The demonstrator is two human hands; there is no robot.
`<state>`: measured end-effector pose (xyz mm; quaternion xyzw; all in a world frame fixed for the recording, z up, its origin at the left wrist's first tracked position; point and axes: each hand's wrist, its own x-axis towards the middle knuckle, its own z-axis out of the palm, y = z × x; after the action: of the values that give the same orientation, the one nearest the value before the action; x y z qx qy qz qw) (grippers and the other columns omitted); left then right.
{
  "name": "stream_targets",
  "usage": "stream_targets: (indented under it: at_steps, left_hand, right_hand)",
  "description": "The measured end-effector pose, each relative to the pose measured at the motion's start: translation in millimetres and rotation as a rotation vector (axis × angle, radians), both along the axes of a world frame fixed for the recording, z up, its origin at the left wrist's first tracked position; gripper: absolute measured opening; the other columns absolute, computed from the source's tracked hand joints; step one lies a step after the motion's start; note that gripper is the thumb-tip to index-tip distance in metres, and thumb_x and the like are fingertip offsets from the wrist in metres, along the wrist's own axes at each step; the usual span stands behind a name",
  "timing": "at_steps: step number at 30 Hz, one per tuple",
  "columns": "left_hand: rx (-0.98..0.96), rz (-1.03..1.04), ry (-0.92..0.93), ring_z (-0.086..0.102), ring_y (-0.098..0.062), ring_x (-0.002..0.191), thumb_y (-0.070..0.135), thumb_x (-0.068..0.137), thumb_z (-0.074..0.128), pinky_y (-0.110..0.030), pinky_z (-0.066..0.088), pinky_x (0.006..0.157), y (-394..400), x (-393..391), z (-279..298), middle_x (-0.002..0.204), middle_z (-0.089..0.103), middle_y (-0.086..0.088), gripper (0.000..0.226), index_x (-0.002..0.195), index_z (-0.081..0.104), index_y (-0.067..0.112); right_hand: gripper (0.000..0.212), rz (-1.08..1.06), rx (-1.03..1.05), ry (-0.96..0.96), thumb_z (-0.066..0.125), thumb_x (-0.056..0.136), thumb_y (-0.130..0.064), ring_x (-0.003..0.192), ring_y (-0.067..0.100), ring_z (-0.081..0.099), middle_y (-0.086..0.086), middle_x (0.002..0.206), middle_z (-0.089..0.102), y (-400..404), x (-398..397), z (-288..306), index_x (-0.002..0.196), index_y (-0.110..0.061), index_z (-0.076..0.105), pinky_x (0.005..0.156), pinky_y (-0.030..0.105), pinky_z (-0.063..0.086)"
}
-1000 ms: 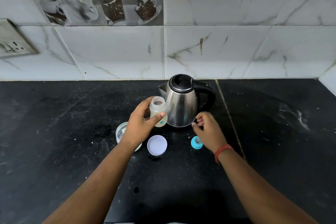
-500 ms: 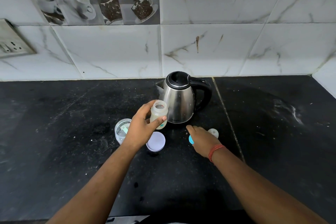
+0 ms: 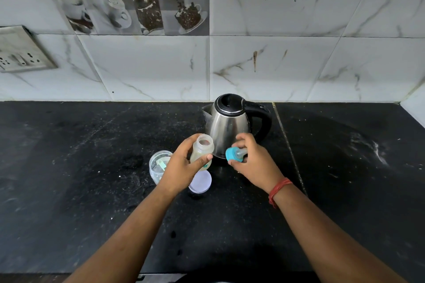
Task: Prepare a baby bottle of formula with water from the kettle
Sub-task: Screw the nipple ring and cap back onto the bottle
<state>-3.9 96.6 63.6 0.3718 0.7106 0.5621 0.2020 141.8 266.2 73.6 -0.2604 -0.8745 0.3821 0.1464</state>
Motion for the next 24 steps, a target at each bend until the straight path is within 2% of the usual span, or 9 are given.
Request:
stream_targets:
  at_steps: [3, 7, 9, 11, 16, 24]
  left_hand:
    - [-0.024, 0.017, 0.007, 0.061, -0.009, 0.122, 0.03, 0.089, 0.08, -0.039, 0.052, 0.106, 1.5, -0.5, -4.9, 0.132, 0.064, 0.009, 0.05, 0.134, 0.058, 0.032]
    - [-0.042, 0.024, -0.013, 0.062, -0.015, 0.123, 0.051, 0.081, 0.077, -0.049, 0.053, 0.105, 3.9, 1.4, -3.3, 0.133, 0.065, 0.01, 0.062, 0.137, 0.056, 0.035]
    - [-0.051, 0.012, -0.016, 0.063, -0.015, 0.122, 0.052, 0.082, 0.076, -0.049, 0.054, 0.103, 5.1, 3.0, -0.9, 0.132, 0.065, 0.01, 0.062, 0.138, 0.055, 0.036]
    - [-0.047, 0.004, -0.016, 0.064, -0.016, 0.119, 0.043, 0.084, 0.078, -0.049, 0.054, 0.102, 6.3, 4.2, 0.2, 0.13, 0.066, 0.011, 0.059, 0.138, 0.055, 0.035]
    - [-0.059, 0.008, 0.002, 0.065, -0.013, 0.116, 0.043, 0.08, 0.076, -0.048, 0.054, 0.101, 8.8, 5.5, 6.8, 0.126, 0.067, 0.012, 0.06, 0.136, 0.056, 0.032]
    - [-0.059, 0.016, 0.026, 0.064, -0.013, 0.117, 0.046, 0.08, 0.074, -0.05, 0.054, 0.1, 8.7, 3.8, 12.7, 0.125, 0.067, 0.013, 0.06, 0.135, 0.057, 0.031]
  right_hand:
    - [0.069, -0.005, -0.021, 0.155, 0.083, 0.081, -0.018, 0.109, 0.007, 0.065, -0.007, 0.123, 0.067, -6.1, -6.3, 30.3, 0.136, -0.024, 0.042, 0.095, 0.025, 0.054]
    - [0.074, 0.047, 0.01, 0.213, 0.084, 0.08, -0.022, 0.112, 0.005, 0.065, -0.009, 0.127, 0.067, -15.6, -15.2, 60.0, 0.138, -0.03, 0.04, 0.095, 0.019, 0.053]
    - [0.075, 0.079, 0.041, 0.193, 0.084, 0.08, -0.023, 0.112, 0.007, 0.065, -0.009, 0.128, 0.067, -19.5, -20.5, 66.2, 0.14, -0.03, 0.038, 0.096, 0.024, 0.055]
    - [0.078, 0.117, 0.098, 0.142, 0.083, 0.081, -0.024, 0.114, 0.009, 0.064, -0.01, 0.13, 0.066, -22.3, -26.1, 69.4, 0.143, -0.029, 0.036, 0.097, 0.028, 0.055]
    - [0.085, 0.201, 0.148, 0.006, 0.079, 0.085, -0.023, 0.123, 0.011, 0.057, -0.01, 0.135, 0.063, -22.6, -35.0, 71.7, 0.15, -0.03, 0.026, 0.098, 0.019, 0.042]
    - [0.093, 0.228, 0.112, -0.046, 0.079, 0.085, -0.02, 0.123, 0.01, 0.057, -0.01, 0.134, 0.064, -19.2, -41.9, 74.5, 0.156, -0.033, 0.02, 0.099, 0.017, 0.039]
